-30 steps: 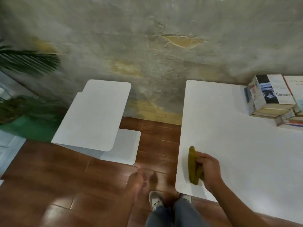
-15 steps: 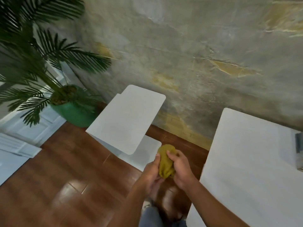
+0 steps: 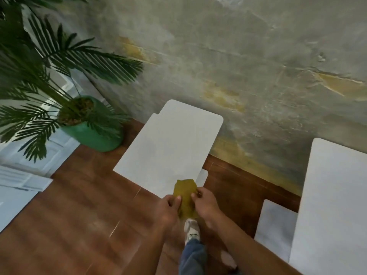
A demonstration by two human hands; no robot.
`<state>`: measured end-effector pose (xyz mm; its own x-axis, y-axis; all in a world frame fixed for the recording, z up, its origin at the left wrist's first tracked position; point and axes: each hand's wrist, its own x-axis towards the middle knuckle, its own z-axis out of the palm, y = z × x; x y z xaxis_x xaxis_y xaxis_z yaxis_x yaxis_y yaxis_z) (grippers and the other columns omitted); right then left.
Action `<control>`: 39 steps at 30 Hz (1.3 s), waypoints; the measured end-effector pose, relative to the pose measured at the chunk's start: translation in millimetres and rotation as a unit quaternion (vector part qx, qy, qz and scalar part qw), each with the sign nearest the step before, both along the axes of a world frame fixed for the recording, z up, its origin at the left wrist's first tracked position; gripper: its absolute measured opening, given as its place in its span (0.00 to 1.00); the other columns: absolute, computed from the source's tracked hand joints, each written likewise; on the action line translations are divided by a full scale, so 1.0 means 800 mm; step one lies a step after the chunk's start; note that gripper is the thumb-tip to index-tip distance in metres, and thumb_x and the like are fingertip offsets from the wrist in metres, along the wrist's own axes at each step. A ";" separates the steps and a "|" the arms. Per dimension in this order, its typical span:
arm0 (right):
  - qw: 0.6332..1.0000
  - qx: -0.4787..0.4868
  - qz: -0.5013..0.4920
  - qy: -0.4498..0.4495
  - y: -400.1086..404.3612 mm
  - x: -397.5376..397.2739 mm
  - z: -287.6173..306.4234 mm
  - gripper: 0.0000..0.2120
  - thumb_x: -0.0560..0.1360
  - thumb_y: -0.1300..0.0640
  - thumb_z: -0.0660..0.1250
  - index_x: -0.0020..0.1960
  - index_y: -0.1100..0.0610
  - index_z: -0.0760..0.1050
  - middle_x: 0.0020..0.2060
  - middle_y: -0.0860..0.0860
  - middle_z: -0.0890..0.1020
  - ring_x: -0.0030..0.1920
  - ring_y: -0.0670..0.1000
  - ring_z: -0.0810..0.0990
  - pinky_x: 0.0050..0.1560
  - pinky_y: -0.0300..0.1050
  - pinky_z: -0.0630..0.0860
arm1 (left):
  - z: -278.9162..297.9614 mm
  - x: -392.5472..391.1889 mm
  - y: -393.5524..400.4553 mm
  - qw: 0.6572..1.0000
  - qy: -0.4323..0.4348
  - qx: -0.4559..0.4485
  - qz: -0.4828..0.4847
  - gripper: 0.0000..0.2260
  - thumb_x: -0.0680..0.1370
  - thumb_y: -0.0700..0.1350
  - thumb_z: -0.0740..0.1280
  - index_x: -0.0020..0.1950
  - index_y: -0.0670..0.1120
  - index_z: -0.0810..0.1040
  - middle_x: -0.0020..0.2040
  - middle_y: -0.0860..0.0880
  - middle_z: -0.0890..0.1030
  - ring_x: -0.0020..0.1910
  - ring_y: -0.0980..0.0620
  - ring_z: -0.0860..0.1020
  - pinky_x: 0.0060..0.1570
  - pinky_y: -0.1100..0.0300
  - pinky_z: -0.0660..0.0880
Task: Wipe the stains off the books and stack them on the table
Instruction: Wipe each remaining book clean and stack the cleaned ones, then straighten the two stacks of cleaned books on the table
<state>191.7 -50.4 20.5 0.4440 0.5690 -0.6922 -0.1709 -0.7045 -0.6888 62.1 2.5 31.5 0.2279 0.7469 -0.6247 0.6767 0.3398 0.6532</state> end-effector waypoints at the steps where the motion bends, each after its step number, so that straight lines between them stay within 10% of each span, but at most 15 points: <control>1: 1.000 -0.004 -0.003 -0.009 0.014 -0.003 -0.005 0.07 0.81 0.57 0.65 0.56 0.55 0.79 0.51 0.53 0.83 0.52 0.54 0.81 0.58 0.53 0.79 | -0.007 -0.003 0.017 1.000 0.006 0.004 -0.005 0.11 0.82 0.56 0.64 0.50 0.51 0.79 0.44 0.47 0.83 0.45 0.47 0.82 0.52 0.43 0.81; 7: 1.000 -0.014 -0.012 -0.019 0.086 -0.020 -0.041 0.10 0.80 0.63 0.65 0.61 0.59 0.77 0.52 0.55 0.82 0.49 0.52 0.81 0.39 0.32 0.76 | -0.040 -0.012 0.117 0.999 0.035 -0.004 -0.031 0.13 0.81 0.51 0.67 0.61 0.44 0.78 0.52 0.46 0.82 0.49 0.46 0.81 0.53 0.46 0.81; 12: 0.993 -0.096 0.053 -0.043 0.097 -0.023 -0.056 0.23 0.81 0.59 0.62 0.74 0.58 0.64 0.65 0.57 0.75 0.64 0.57 0.76 0.58 0.45 0.72 | -0.058 -0.017 0.142 0.982 0.160 -0.001 -0.100 0.33 0.78 0.52 0.70 0.79 0.45 0.59 0.70 0.38 0.69 0.65 0.40 0.74 0.55 0.55 0.73; 23: 0.978 -0.100 0.133 -0.123 0.034 0.007 -0.038 0.16 0.80 0.54 0.64 0.67 0.54 0.75 0.65 0.52 0.77 0.64 0.50 0.75 0.61 0.36 0.69 | -0.042 0.045 0.114 0.955 0.168 0.131 -0.207 0.23 0.79 0.54 0.68 0.71 0.48 0.67 0.65 0.45 0.71 0.63 0.41 0.74 0.60 0.47 0.74; 39: 0.946 0.070 -0.141 -0.283 -0.322 0.103 0.100 0.13 0.80 0.64 0.62 0.56 0.56 0.83 0.51 0.51 0.85 0.50 0.47 0.81 0.57 0.38 0.77 | 0.064 0.180 -0.173 0.896 0.018 0.241 -0.372 0.19 0.80 0.54 0.67 0.66 0.45 0.76 0.57 0.48 0.83 0.60 0.45 0.79 0.60 0.51 0.76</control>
<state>273.9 -307.7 100.8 0.8692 0.4409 -0.2238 0.0860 -0.5806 -0.8097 205.9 -135.8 82.5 0.7612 0.5810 -0.2882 0.6226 -0.5302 0.5755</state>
